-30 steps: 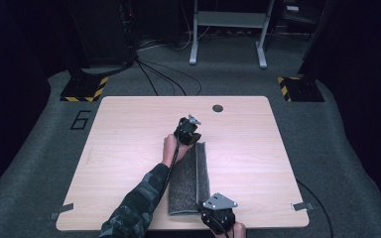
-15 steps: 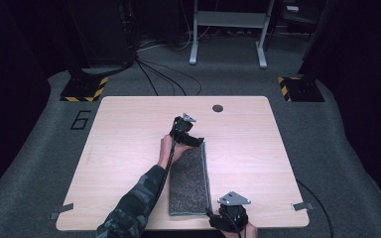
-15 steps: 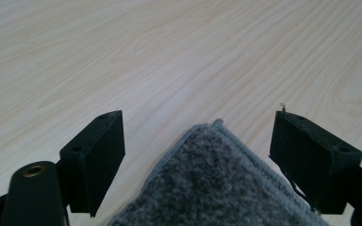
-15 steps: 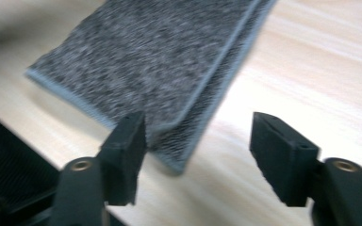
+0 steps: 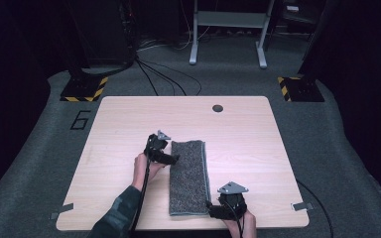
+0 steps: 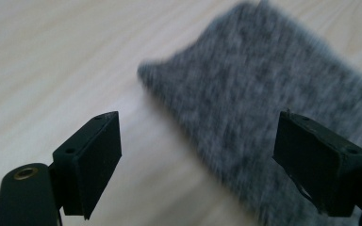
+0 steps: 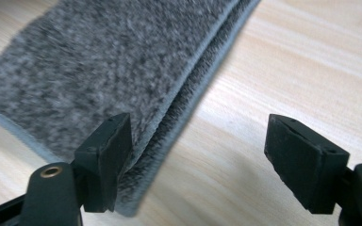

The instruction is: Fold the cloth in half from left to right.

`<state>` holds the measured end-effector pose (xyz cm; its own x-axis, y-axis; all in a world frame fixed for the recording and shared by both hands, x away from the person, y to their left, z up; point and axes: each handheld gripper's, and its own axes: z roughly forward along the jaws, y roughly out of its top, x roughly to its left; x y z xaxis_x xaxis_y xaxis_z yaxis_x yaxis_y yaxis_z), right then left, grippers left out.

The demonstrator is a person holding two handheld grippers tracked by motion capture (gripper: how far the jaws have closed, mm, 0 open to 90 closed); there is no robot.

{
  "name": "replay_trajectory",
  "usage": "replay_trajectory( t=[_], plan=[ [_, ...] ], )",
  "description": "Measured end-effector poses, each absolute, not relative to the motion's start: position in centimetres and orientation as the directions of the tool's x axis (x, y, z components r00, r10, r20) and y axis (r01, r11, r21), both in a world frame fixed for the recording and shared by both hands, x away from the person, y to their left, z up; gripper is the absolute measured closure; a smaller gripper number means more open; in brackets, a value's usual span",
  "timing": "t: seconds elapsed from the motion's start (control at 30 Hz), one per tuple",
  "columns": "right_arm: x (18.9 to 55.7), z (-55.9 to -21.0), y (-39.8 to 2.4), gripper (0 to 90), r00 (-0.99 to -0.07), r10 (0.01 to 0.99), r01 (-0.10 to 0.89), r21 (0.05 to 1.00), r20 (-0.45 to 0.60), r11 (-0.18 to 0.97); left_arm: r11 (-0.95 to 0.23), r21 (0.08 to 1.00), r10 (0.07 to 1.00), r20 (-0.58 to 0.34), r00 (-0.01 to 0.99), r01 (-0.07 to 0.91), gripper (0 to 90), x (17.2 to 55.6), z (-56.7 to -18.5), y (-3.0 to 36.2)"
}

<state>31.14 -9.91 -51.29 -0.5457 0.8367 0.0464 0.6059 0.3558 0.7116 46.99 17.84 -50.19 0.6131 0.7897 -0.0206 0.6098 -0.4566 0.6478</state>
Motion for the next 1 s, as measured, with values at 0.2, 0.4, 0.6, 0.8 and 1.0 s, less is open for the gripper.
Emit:
replay_trajectory(
  t=[0.2,0.4,0.6,0.8,1.0],
  plan=[
    [31.1,-52.4,-10.0,20.0,-0.557,0.830,0.594,0.712,0.028,0.375,-0.483,0.634,0.791,0.019,0.611,0.605,15.3,46.0,-51.5,17.7],
    [31.0,-52.5,-10.1,15.8,-0.558,0.830,0.582,0.713,-0.001,0.392,-0.496,0.641,0.788,0.048,0.614,0.586,14.7,46.6,-51.5,17.2],
    [31.3,-52.3,-10.3,14.5,-0.569,0.822,0.569,0.733,0.025,0.372,-0.473,0.660,0.793,0.029,0.609,0.584,11.7,45.7,-50.9,17.7],
    [32.1,-52.2,-10.0,14.0,-0.575,0.818,0.570,0.728,0.022,0.381,-0.476,0.684,0.764,0.010,0.645,0.553,11.3,41.1,-50.6,17.9],
    [32.6,-52.4,-9.6,13.7,-0.576,0.818,0.576,0.714,0.010,0.397,-0.532,0.673,0.725,0.048,0.687,0.514,10.9,36.6,-50.8,18.0]
  ],
)
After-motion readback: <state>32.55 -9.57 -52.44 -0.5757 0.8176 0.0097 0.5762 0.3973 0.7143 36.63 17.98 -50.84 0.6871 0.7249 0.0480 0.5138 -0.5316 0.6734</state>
